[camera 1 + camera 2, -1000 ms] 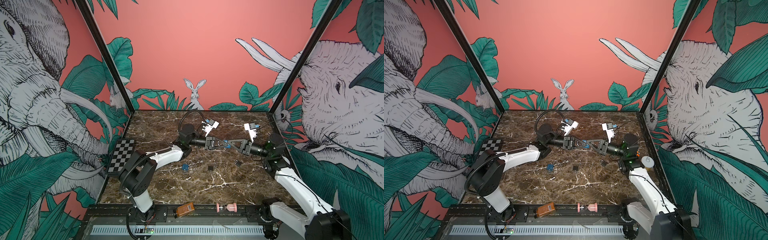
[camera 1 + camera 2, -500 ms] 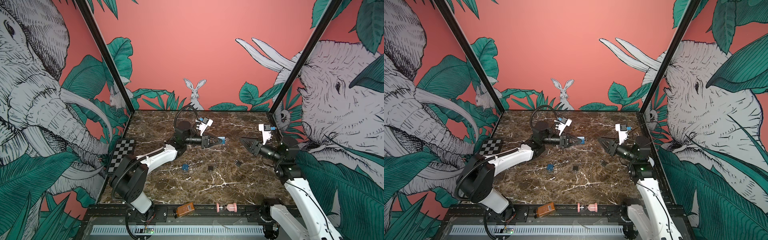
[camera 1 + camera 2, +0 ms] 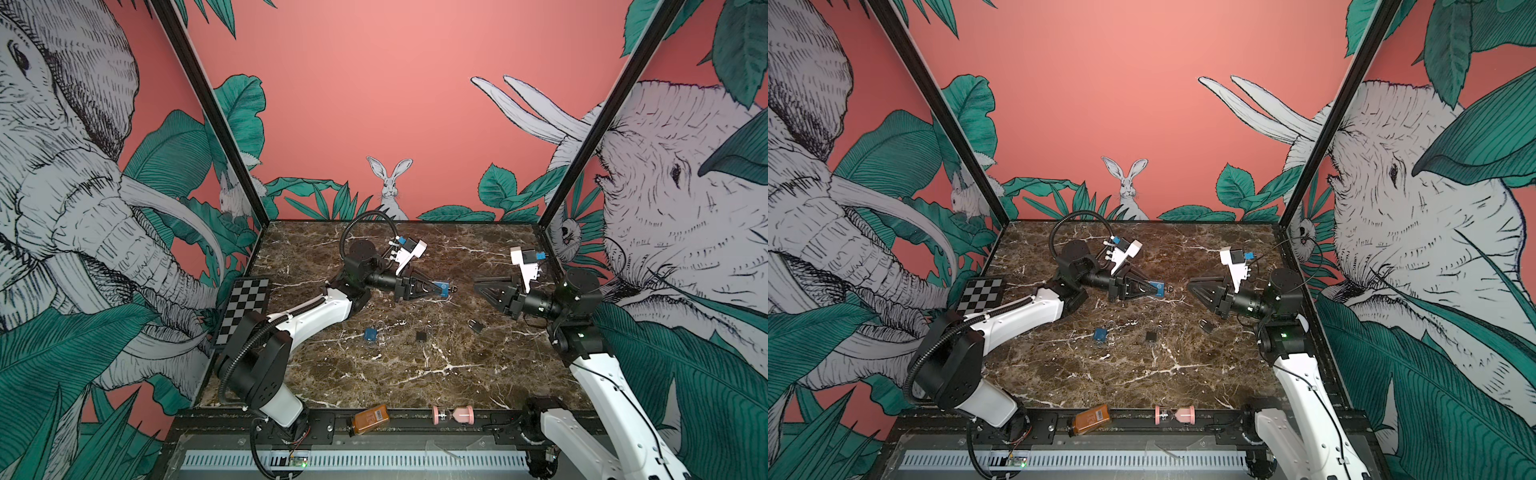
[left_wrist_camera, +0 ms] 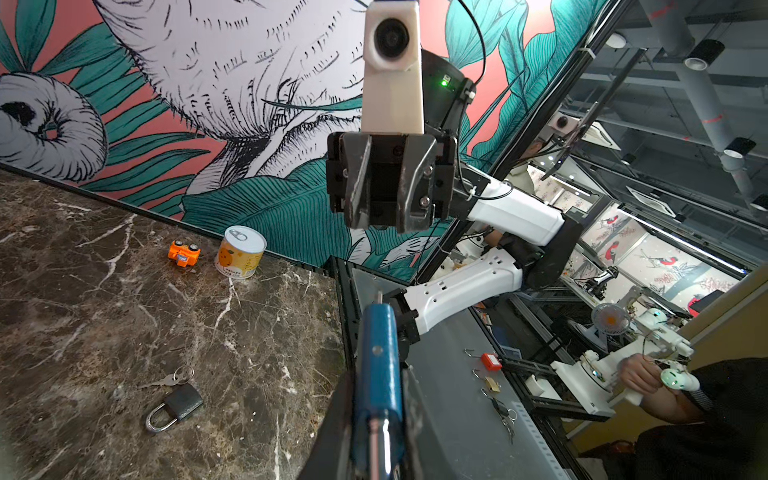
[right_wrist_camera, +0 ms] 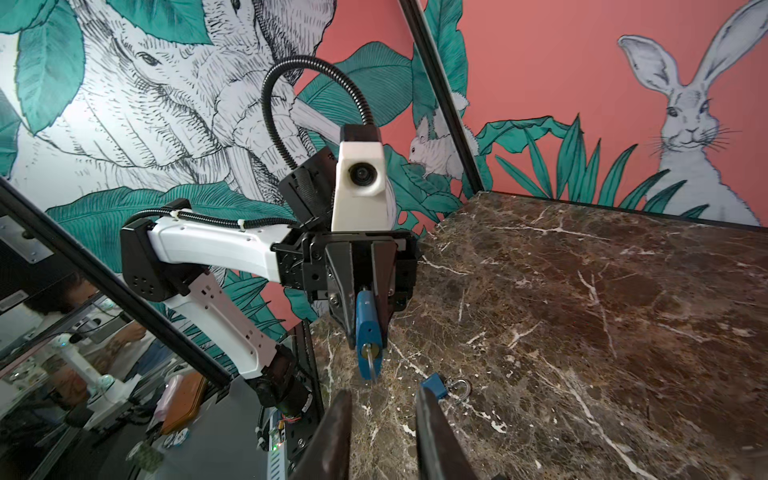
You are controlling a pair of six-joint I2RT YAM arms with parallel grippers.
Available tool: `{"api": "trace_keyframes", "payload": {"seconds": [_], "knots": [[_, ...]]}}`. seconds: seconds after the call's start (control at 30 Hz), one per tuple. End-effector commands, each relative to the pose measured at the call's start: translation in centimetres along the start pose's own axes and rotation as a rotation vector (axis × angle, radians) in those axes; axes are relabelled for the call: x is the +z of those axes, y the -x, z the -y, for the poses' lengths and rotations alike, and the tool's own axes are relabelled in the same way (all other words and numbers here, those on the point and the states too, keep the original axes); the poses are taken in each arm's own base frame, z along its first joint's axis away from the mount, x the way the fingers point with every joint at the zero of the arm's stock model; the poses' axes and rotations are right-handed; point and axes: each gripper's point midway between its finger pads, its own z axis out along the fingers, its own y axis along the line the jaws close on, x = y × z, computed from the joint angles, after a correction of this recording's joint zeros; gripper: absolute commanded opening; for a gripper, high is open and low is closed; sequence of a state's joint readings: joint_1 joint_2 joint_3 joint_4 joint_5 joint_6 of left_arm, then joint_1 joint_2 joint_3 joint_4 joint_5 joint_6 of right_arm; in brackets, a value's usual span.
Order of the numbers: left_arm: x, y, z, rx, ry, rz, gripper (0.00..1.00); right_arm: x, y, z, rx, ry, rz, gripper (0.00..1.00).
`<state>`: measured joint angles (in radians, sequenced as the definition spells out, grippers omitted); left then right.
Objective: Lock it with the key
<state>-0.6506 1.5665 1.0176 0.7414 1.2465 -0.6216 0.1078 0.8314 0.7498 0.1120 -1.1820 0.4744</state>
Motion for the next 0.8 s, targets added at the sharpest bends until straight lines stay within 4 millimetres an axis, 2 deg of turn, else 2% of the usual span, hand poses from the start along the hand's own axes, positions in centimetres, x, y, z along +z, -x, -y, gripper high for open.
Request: {"api": "trace_keyframes", "payload": {"seconds": [0.0,0.27,0.77], "knots": [[0.1,0.8,2.4,0.092,-0.052,-0.002,0.0,0.7,0.0,-1.5,-0.064,0.072,-0.029,0.26],[0.5,0.7,2.6,0.081,-0.07,-0.008,0.0,1.6,-1.1,-1.5,-0.049,0.095,-0.072,0.24],[0.7,0.8,2.0,0.05,-0.058,-0.003,0.0,2.8,-1.3,-1.5,-0.036,0.113,-0.072,0.17]]}}
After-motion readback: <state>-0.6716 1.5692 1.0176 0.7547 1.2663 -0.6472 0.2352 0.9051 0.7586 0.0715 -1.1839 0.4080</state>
